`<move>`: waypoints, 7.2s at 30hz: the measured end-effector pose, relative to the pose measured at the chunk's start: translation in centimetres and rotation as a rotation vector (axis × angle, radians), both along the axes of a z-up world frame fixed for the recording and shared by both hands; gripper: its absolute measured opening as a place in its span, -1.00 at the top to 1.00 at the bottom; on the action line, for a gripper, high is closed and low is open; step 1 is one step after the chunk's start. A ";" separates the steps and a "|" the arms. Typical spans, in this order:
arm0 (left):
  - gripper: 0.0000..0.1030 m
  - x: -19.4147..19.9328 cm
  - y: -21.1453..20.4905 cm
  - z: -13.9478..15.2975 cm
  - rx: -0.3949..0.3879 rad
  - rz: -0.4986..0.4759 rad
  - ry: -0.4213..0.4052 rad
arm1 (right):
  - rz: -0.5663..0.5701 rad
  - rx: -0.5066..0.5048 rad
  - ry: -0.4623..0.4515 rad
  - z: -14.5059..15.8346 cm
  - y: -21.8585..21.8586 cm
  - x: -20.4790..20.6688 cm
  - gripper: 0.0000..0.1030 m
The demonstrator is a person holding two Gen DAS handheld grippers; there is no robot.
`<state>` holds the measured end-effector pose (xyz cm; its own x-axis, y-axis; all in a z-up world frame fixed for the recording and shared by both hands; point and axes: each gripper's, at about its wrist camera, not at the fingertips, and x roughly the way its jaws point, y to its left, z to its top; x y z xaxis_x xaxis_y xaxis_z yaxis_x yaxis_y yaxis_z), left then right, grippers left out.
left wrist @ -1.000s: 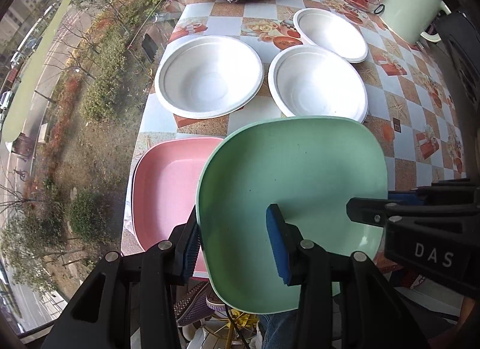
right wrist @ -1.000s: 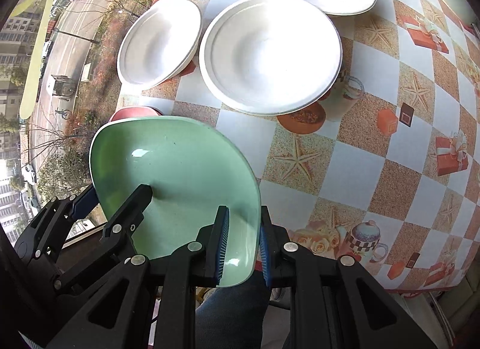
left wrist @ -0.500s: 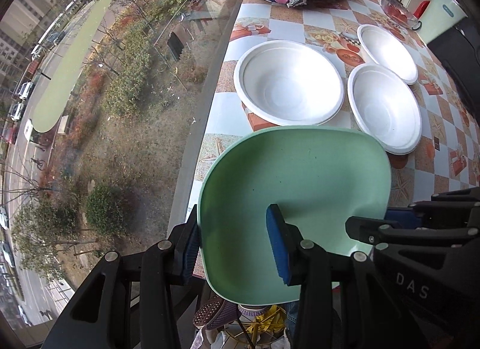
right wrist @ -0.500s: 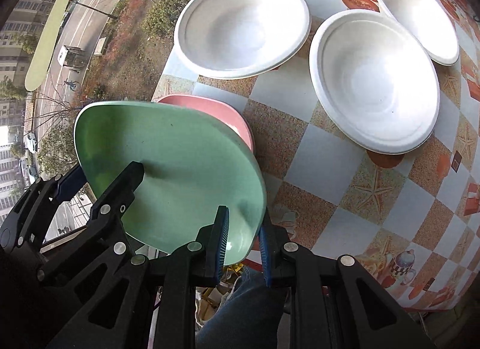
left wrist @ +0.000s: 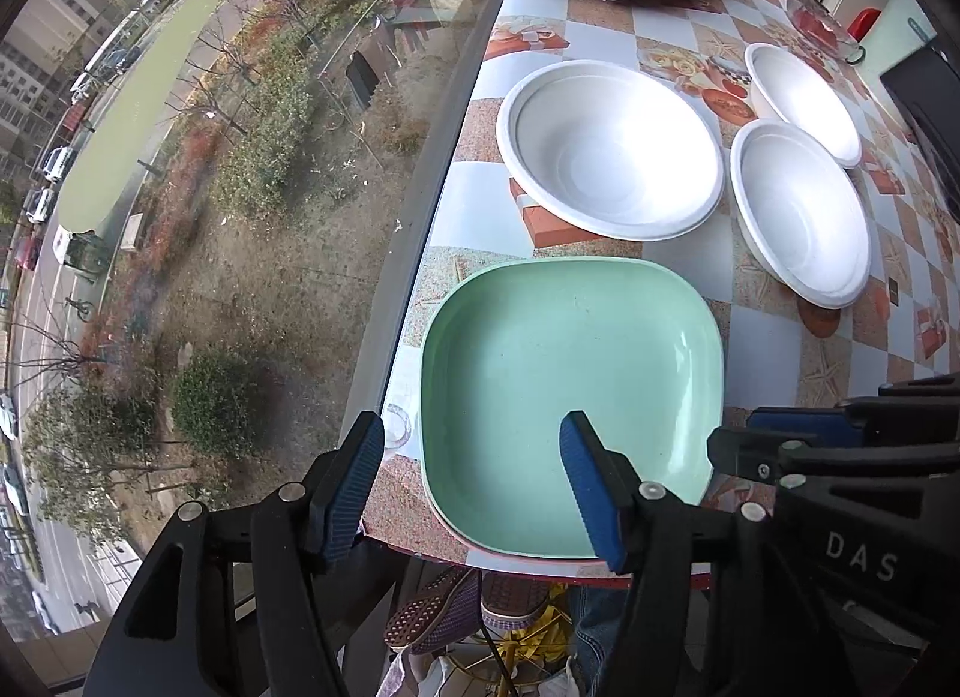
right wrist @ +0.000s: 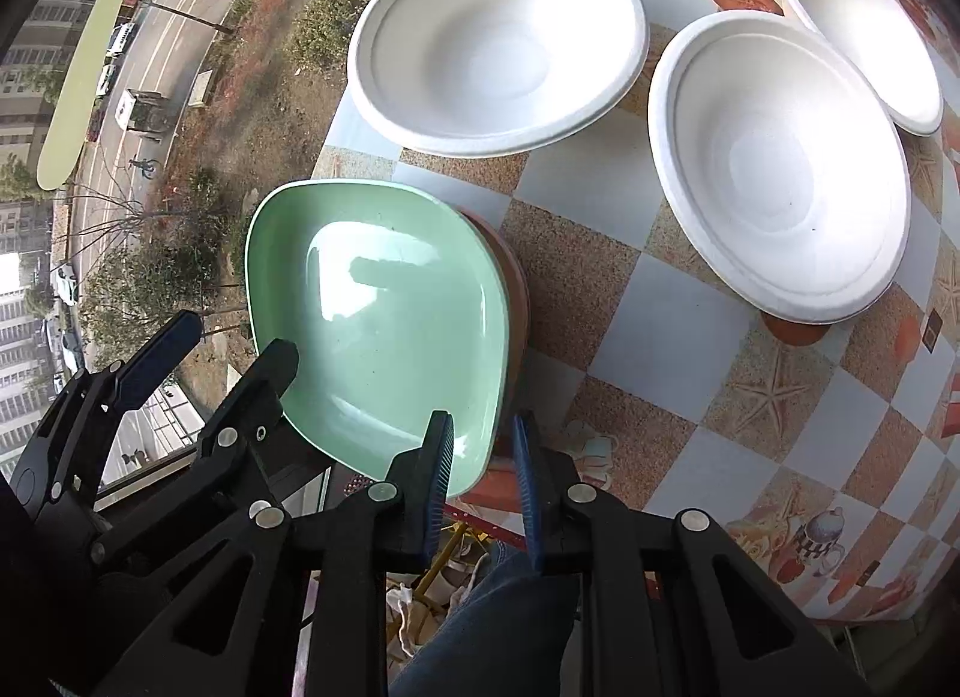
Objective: Organize plates and bowls
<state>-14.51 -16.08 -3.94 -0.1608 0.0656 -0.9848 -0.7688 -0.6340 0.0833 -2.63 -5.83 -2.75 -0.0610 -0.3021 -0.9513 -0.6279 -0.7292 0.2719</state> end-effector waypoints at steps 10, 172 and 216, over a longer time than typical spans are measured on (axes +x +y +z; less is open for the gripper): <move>-0.68 -1.9 -0.9 -0.2 0.086 0.168 -0.152 | -0.095 -0.016 0.045 2.0 3.1 3.1 -0.97; -0.50 14.6 13.7 -1.4 0.016 -0.304 -0.358 | -0.593 0.077 -0.143 -0.7 17.1 26.1 -0.92; -0.50 1.9 31.5 -3.8 0.025 -0.090 -0.093 | -0.301 0.194 0.044 -1.6 30.1 4.6 -0.92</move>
